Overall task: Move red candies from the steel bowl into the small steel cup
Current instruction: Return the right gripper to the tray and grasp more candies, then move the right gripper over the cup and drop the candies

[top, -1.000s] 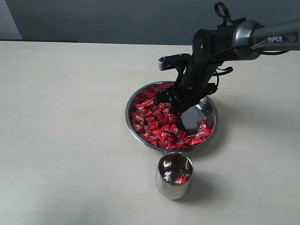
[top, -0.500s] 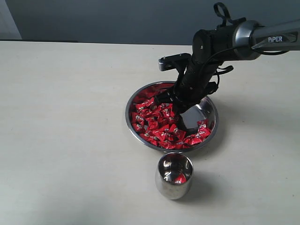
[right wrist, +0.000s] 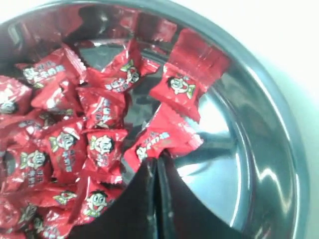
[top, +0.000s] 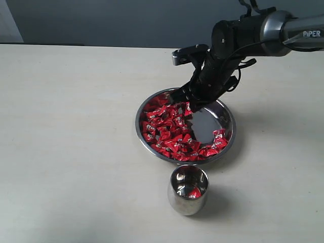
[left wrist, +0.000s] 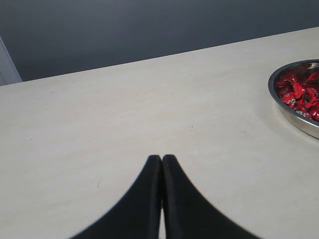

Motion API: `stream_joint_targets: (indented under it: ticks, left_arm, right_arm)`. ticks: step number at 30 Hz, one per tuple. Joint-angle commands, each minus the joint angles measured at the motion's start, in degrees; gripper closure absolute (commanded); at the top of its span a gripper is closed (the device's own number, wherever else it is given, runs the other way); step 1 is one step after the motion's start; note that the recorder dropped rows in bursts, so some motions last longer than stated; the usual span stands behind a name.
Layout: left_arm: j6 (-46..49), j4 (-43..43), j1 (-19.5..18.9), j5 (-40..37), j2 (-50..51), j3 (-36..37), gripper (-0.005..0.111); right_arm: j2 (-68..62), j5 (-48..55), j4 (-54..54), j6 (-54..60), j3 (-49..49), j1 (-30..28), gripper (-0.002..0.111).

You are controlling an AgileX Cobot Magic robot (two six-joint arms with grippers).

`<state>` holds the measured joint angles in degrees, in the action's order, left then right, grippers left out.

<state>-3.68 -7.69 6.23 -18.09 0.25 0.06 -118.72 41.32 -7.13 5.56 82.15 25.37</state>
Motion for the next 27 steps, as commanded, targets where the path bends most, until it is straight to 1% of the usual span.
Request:
stream_joint_targets:
  ticks: [1, 5, 10, 15, 20, 23, 27]
  left_arm:
    - [-0.22, 0.14, 0.30, 0.41, -0.25, -0.06, 0.106]
    - [-0.22, 0.14, 0.30, 0.41, -0.25, -0.06, 0.106]
    - [-0.22, 0.14, 0.30, 0.41, -0.25, -0.06, 0.106]
    - [-0.22, 0.14, 0.30, 0.41, -0.25, -0.06, 0.106]
    - [-0.22, 0.14, 0.30, 0.41, -0.25, -0.06, 0.106]
    - [-0.22, 0.14, 0.30, 0.41, -0.25, -0.06, 0.106]
    - [-0.22, 0.14, 0.30, 0.41, -0.25, -0.06, 0.106]
  right_arm:
    - [3.28, 4.76, 0.19, 0.38, 0.41, -0.20, 0.109]
    - [6.32, 11.06, -1.06, 2.30, 0.17, -0.08, 0.109]
    - [11.75, 14.12, -9.21, 8.07, -3.20, 0.54, 0.109]
    - [20.62, 15.50, -11.70, 9.24, -10.22, 3.55, 0.109]
    - [27.43, 19.08, -13.99, 9.24, -17.45, 7.01, 0.109]
    - [29.24, 19.09, -14.34, 9.24, -20.97, 8.46, 0.109]
    - [29.07, 18.09, -15.15, 9.24, -23.38, 8.92, 0.109]
